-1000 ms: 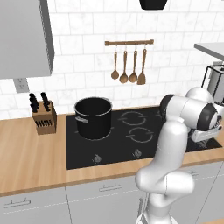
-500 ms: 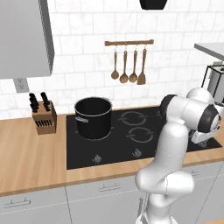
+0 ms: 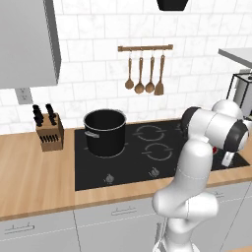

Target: Pick the kettle from the counter and place it on a stove burner. Then turn the burner on.

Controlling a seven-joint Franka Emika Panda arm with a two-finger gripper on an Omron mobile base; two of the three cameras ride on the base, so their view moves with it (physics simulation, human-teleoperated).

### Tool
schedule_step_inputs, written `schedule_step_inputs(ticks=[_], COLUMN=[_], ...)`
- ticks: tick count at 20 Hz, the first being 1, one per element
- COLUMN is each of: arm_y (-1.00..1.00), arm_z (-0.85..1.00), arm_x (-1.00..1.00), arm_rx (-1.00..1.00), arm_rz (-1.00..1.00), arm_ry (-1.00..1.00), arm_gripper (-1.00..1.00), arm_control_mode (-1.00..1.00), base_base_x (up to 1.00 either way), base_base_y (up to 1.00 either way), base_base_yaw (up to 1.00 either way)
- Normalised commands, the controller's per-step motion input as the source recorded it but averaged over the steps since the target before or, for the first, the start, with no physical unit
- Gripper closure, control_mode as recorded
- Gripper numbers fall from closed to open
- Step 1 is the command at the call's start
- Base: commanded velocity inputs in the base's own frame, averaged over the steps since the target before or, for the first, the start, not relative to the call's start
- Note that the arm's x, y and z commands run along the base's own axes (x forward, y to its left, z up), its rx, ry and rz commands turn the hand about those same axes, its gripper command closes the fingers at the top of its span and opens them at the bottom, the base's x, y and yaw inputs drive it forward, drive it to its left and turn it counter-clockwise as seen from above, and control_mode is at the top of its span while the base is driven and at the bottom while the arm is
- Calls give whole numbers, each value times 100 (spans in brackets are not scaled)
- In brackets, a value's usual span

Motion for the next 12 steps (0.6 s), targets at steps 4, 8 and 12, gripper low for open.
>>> schedule_step_inputs(ticks=[4,8,12], arm_y=[0,0,0], arm_z=[0,0,0], arm_x=[-45,-46,-48], arm_rx=[-3,-3,-3], arm_rz=[56,65,71], arm_ry=[-12,-14,-14], arm_gripper=[100,100,100], arm_control_mode=[-100,-100,-100], base_base_x=[0,0,0], base_base_y=[0,0,0], base_base_yaw=[0,0,0])
